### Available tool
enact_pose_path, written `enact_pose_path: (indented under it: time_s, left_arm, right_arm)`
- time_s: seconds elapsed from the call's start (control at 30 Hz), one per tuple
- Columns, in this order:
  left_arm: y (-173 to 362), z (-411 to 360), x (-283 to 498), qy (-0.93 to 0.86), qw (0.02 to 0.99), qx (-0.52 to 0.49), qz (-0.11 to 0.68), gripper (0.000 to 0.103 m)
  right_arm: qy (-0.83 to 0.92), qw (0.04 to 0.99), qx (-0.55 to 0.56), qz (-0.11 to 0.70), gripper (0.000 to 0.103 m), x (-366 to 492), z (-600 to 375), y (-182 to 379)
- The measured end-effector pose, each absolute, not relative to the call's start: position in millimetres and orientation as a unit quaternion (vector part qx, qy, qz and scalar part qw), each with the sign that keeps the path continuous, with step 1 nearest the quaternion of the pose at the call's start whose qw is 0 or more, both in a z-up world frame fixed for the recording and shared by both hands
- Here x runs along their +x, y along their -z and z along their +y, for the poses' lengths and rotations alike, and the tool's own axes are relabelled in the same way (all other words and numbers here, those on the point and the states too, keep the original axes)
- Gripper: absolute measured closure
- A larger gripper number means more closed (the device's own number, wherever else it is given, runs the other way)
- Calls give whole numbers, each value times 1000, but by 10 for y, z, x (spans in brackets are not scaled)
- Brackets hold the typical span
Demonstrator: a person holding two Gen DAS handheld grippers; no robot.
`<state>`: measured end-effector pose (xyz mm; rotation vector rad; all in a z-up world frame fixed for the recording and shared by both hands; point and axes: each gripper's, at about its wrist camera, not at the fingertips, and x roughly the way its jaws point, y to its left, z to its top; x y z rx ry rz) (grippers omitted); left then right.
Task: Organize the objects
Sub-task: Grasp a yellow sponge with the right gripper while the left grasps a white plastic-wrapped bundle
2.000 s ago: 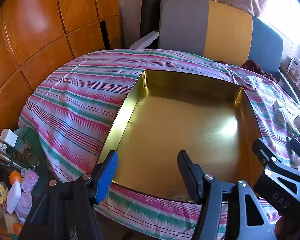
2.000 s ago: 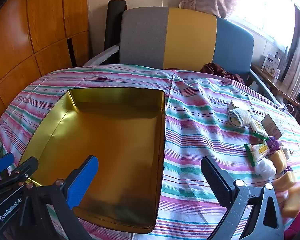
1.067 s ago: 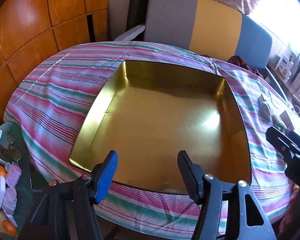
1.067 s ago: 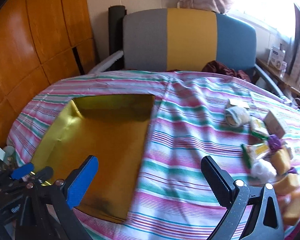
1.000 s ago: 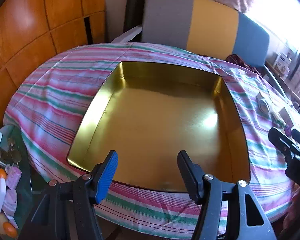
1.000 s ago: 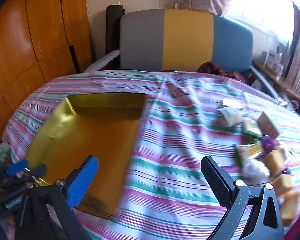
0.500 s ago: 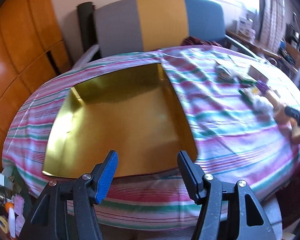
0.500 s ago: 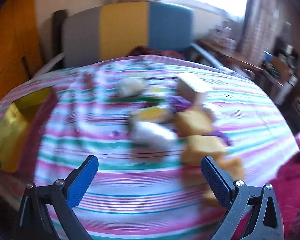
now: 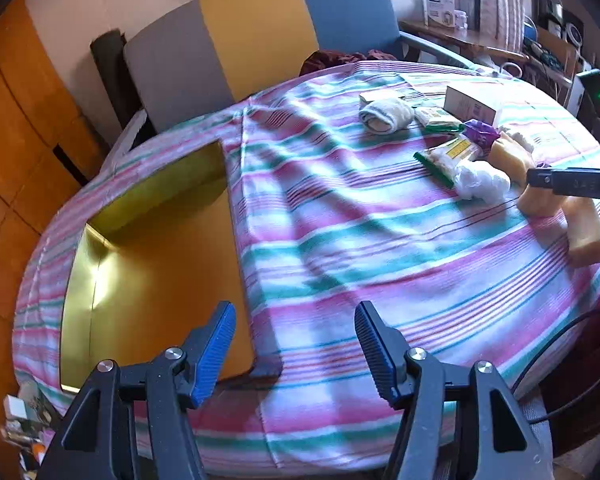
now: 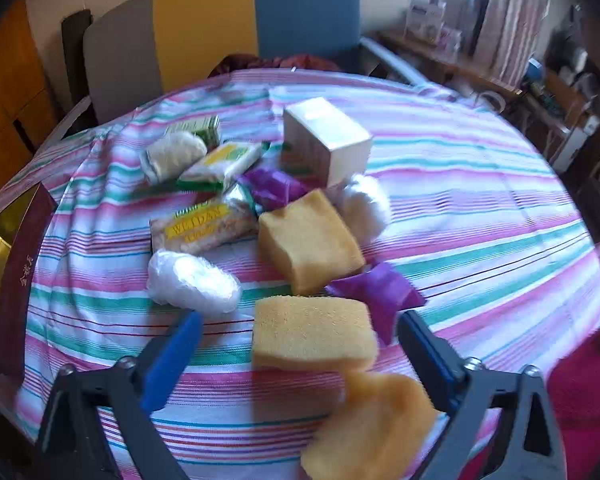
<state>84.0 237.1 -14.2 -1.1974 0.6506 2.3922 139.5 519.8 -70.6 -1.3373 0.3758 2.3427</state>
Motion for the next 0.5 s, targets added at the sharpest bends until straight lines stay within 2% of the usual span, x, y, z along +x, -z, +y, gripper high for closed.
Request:
enact_pose_path:
  time_s: [0.03,0.13,0.5]
  left_arm:
    - [153,2444,843,-853,189,-421,243,40]
    - [178,2613,841,-853,193,-412,257,40]
    - [387,3402,750,-830,248,-425,264,40]
  right_arm:
    - [-839,205,-486,137,30,1390,5220,759]
    - [-841,209,-480,135,38,1426,5257,836]
    - [-855,223,-410,226,40,1638,5550,651]
